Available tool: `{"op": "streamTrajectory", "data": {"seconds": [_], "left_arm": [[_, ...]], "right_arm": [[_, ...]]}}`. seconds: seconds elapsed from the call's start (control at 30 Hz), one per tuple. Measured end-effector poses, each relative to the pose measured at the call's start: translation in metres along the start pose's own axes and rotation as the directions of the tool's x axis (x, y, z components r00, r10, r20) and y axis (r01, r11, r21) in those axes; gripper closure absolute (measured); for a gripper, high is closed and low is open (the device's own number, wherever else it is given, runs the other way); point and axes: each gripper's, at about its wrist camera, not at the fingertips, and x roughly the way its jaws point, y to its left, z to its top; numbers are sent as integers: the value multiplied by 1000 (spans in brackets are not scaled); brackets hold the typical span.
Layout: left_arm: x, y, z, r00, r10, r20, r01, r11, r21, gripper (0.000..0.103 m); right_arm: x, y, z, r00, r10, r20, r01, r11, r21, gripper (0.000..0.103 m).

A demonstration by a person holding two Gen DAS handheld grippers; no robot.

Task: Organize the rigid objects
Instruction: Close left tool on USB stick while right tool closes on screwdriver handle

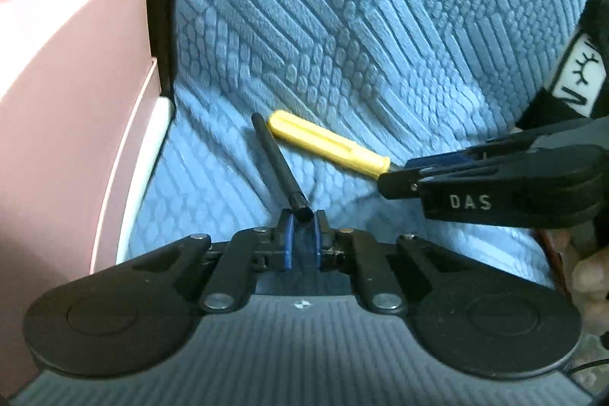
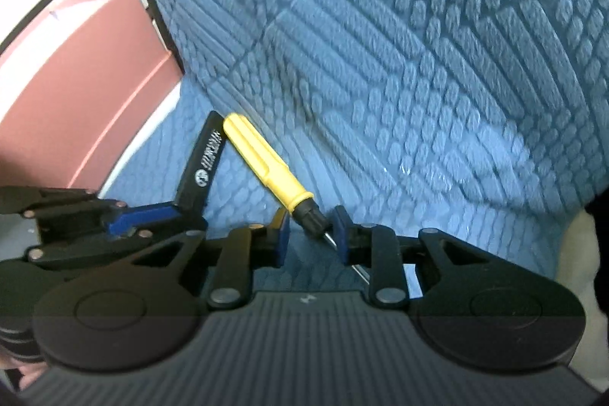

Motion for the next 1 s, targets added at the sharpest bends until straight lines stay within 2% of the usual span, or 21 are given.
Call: {"op": "streamTrajectory", "data": {"seconds": [0.2, 0.23, 0.3, 0.33, 0.57, 0.67, 0.77, 0.87, 0.9, 0.97, 1.0], "left_arm": [[-13, 0, -14, 1000, -12, -28, 12, 1000, 14, 91], [-15, 0, -16, 999, -14, -29, 14, 1000, 11, 91], [-17, 0, -18, 999, -17, -33, 18, 1000, 9, 91], [-19, 0, -19, 999, -21, -34, 21, 1000, 10, 91], [-28, -10, -28, 998, -44, -54, 45, 999, 26, 91], [-29, -9, -30, 997, -52, -56, 53, 998, 31, 91], [-23, -6, -30, 991, -88, -100, 91, 995, 31, 90], [-20, -4, -29, 988, -111, -104, 114, 993, 27, 85], [-19, -3, -29, 988, -120, -102, 123, 992, 19, 81], [-19, 0, -27, 986, -142, -87, 141, 990, -18, 61], [-19, 3, -26, 985, -153, -77, 150, 988, -42, 58]], "right_arm": [[-12, 3, -14, 1000, -12, 1, 12, 999, 44, 81], [-15, 5, -16, 1000, -15, 0, 15, 999, 45, 86], [-18, 12, -20, 1000, -23, 3, 23, 998, 51, 88], [-21, 14, -22, 1000, -28, 5, 28, 998, 58, 94], [-32, -2, -51, 999, -48, -8, 49, 990, 131, 95], [-36, -6, -52, 999, -24, 23, 20, 988, 154, 95], [-40, -12, -51, 998, -26, 60, 16, 986, 167, 92], [-42, -22, -47, 993, 33, 109, -52, 983, 178, 90], [-42, -21, -45, 991, 38, 125, -59, 983, 172, 86], [-43, -20, -42, 987, 35, 157, -58, 987, 150, 71], [-42, -20, -41, 985, 43, 166, -68, 987, 147, 64]]}}
